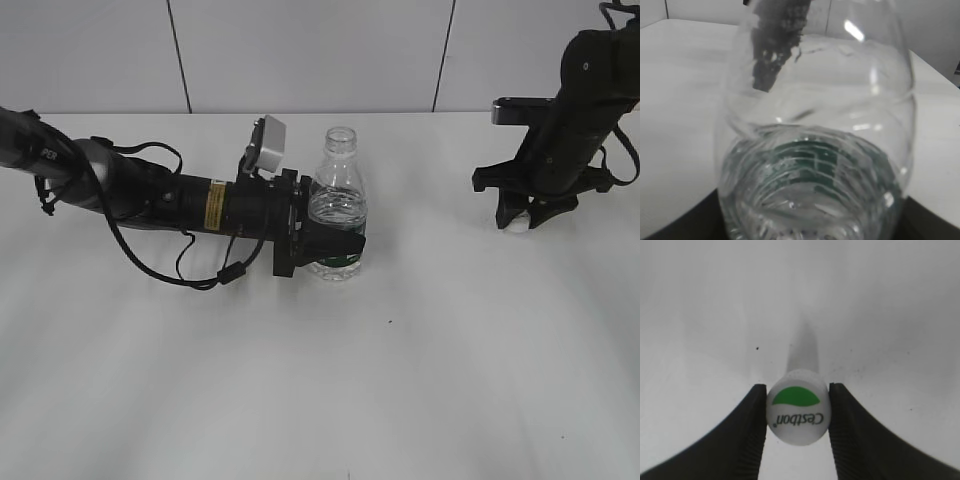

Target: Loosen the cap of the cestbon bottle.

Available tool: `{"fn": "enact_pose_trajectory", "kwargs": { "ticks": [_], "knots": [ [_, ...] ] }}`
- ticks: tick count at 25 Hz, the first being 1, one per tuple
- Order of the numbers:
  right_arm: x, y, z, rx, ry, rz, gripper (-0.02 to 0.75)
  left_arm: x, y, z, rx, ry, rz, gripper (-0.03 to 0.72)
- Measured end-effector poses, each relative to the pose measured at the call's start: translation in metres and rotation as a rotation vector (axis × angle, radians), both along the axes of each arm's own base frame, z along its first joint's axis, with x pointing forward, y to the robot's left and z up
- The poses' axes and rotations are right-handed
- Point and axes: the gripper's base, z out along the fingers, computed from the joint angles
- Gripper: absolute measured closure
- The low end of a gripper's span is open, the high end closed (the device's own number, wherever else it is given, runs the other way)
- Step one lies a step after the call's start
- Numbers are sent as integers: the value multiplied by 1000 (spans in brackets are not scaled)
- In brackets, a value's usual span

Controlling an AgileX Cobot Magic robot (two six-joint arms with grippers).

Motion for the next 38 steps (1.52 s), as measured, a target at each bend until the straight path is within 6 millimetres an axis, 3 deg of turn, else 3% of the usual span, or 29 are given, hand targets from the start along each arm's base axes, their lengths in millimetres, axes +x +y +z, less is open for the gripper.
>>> {"fn": "enact_pose_trajectory", "kwargs": {
  "ticks": [9,17,31,34,38],
  "knots": [
    [1,1,-3,8,-3,-6,403,0,0,0,0,0,0,282],
    [3,3,-3,38,-6,-26,250,0,0,0,1,0,1,282],
    [30,9,64,55,-28,11,237,1,0,0,0,24,13,283],
    [33,9,71,57,-43,13,237,1,0,0,-1,26,14,276],
    [34,10,74,58,-51,13,237,0,0,0,3,28,10,213]
  ]
}}
